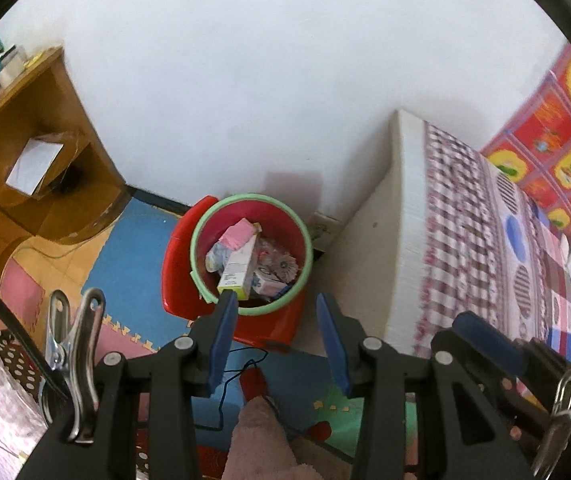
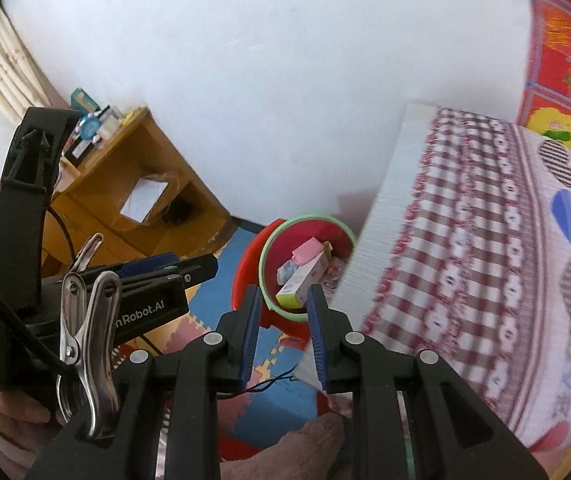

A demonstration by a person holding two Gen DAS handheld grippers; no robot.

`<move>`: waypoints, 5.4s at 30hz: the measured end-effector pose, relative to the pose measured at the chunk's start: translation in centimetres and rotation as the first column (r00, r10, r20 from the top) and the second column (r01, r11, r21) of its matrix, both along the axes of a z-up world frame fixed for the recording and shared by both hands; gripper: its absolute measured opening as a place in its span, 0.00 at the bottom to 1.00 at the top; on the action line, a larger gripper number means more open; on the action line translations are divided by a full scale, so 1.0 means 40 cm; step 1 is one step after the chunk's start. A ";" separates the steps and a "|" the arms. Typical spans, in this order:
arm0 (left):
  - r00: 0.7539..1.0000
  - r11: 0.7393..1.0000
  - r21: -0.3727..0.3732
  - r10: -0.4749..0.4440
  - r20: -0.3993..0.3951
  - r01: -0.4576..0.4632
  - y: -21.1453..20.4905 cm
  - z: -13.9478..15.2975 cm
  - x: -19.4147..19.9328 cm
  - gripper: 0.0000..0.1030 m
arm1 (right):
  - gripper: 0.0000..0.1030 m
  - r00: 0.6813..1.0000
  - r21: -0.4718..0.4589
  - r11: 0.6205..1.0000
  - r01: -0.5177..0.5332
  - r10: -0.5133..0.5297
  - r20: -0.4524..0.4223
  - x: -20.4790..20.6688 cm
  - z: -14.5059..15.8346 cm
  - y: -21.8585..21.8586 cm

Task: Collect trash
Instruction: 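Move both open grippers from the bucket back over the bed, then lower the left gripper onto the white sponge pad while the right approaches the printed bag, then close the left gripper on the sponge pad while the right grasps the printed bag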

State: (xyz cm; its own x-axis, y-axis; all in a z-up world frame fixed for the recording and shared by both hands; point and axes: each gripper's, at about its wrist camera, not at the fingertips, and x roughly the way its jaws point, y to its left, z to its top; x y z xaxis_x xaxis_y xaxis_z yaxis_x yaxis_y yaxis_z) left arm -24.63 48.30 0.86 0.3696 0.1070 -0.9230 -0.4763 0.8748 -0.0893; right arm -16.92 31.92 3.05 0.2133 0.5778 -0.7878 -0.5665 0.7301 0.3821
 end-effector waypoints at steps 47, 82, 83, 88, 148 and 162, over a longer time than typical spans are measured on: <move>0.812 0.818 0.014 -0.573 0.108 0.575 -1.007 0.140 0.315 0.42 | 0.28 0.795 -0.004 0.803 0.596 -0.590 0.140 0.034 0.139 -1.018; 0.773 0.773 -0.030 -0.631 0.060 0.634 -1.335 0.061 0.666 0.42 | 0.28 0.765 -0.064 0.765 0.641 -0.632 0.119 0.343 0.095 -1.339; 0.778 0.778 -0.030 -0.625 0.057 0.627 -1.343 0.059 0.674 0.42 | 0.28 0.768 -0.064 0.767 0.639 -0.630 0.116 0.350 0.092 -1.346; 0.794 0.793 -0.033 -0.606 0.042 0.608 -1.373 0.044 0.707 0.42 | 0.28 0.782 -0.070 0.780 0.622 -0.614 0.108 0.397 0.079 -1.391; 0.745 0.743 0.063 -0.666 -0.036 0.667 -1.573 -0.255 1.066 0.76 | 0.46 0.835 -0.087 0.831 0.549 -0.550 0.012 0.724 -0.123 -1.638; 0.730 0.729 0.043 -0.678 -0.091 0.683 -1.568 -0.272 1.120 0.85 | 0.46 0.854 -0.081 0.851 0.520 -0.521 0.008 0.772 -0.157 -1.645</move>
